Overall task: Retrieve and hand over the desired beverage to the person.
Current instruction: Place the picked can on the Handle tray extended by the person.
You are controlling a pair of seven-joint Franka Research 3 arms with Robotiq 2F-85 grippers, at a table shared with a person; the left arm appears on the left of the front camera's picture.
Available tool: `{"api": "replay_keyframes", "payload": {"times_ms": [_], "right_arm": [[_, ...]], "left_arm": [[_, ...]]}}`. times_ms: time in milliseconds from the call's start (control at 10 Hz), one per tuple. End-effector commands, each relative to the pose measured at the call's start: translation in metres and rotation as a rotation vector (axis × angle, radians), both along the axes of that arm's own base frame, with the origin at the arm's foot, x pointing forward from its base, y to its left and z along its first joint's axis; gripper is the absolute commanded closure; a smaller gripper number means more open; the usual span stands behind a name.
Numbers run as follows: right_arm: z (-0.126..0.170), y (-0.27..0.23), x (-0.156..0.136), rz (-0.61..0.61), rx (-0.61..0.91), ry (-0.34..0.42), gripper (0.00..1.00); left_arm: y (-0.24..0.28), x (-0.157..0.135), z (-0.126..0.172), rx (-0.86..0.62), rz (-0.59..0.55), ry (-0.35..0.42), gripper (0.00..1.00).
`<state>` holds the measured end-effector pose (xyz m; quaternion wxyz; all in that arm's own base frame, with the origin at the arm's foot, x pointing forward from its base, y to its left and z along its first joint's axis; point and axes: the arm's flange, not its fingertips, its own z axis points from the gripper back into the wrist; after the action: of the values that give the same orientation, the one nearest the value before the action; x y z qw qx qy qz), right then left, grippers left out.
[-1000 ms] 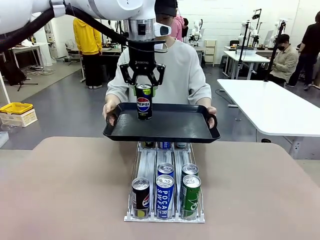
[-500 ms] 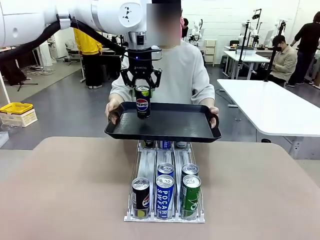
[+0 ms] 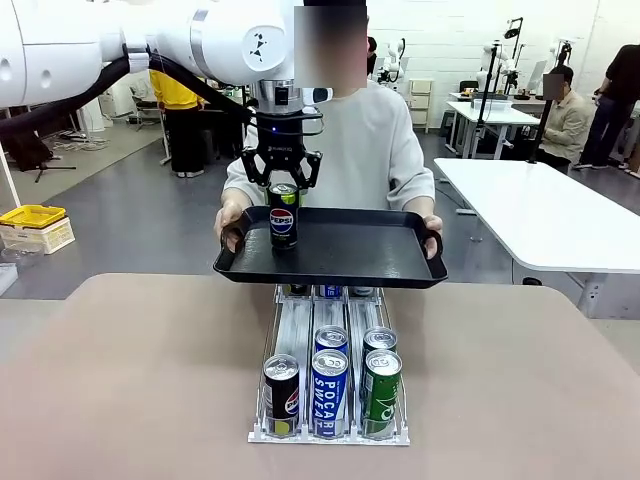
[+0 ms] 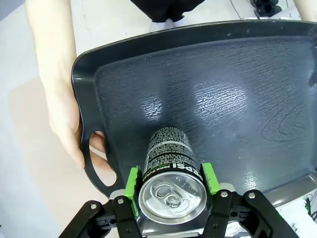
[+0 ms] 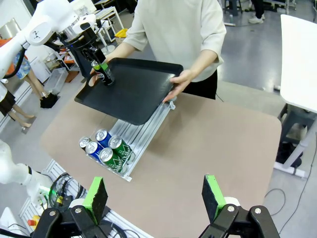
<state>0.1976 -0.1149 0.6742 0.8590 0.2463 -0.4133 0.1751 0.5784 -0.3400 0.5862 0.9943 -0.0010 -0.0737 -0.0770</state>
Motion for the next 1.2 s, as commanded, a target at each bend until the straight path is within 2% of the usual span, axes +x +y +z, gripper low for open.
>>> {"api": "replay_keyframes", "payload": {"times_ms": [0,200,300,1100], "right_arm": [[-0.001,0.0016,0.0006,0.012,0.007,-0.001,0.0],[-0.001,0.0016,0.0006,0.012,0.007,-0.001,0.0],[-0.001,0.0016,0.0006,0.012,0.007,-0.001,0.0],[-0.001,0.0016,0.0006,0.012,0.007,-0.001,0.0]], "left_arm": [[0.0021,0.0101,0.0079,-0.003,-0.024,0.028,0.41],[0.0011,0.0066,0.0087,-0.019,-0.026,0.024,0.41],[0.0023,0.0082,0.0095,-0.024,-0.028,0.027,0.0],[0.0049,0.0089,0.0103,-0.024,-0.045,0.038,0.0]]}}
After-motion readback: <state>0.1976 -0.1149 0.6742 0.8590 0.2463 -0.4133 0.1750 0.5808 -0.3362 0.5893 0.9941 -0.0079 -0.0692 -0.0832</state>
